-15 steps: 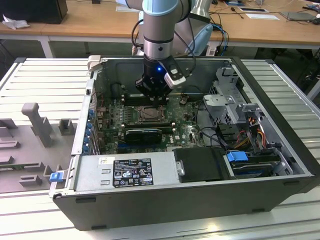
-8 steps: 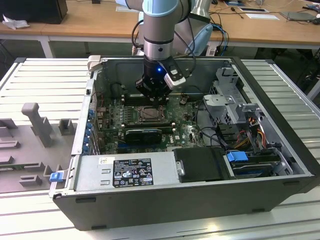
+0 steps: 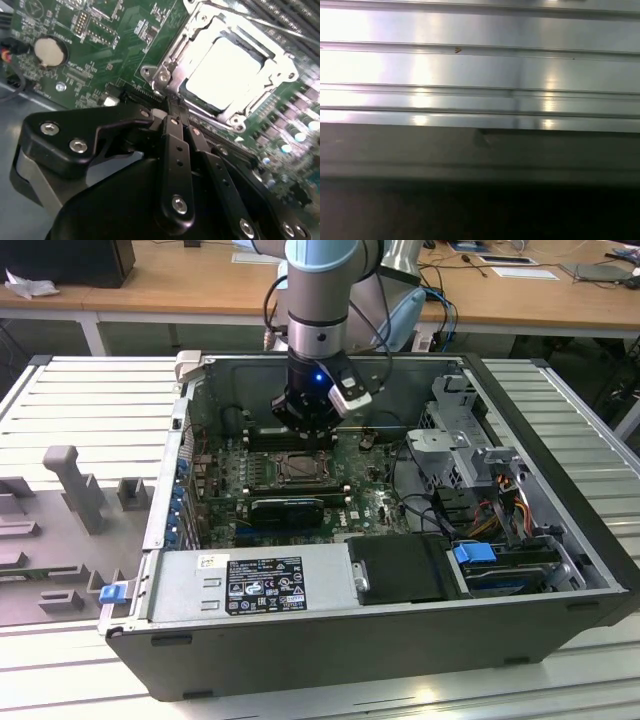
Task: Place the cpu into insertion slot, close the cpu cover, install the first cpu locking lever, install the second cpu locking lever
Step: 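Install the first cpu locking lever, then install the second cpu locking lever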
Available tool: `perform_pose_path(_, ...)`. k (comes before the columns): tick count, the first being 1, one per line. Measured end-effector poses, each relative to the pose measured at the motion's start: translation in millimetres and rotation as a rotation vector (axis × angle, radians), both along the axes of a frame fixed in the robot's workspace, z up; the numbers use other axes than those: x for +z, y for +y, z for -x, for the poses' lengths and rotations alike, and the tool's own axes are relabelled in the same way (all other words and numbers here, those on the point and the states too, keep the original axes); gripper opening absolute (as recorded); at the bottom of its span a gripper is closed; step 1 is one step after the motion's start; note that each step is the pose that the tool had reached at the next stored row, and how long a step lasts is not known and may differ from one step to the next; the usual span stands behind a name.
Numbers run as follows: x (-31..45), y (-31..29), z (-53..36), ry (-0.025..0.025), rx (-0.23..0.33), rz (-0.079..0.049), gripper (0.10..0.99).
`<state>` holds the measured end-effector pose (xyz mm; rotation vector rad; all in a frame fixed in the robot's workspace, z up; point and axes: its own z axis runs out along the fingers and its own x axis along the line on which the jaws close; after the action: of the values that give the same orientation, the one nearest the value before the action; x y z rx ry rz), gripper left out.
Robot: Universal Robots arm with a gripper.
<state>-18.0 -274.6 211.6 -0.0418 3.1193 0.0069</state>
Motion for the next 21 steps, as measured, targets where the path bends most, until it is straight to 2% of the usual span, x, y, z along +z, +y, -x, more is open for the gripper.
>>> perform_pose_path(3, 7.4, 0.0, 0.0, 0.0, 0.0, 0.001, 0.106)
perform_pose_path(21, 7.9, -4.5, 0.0, 0.0, -0.001, -0.001, 0.106)
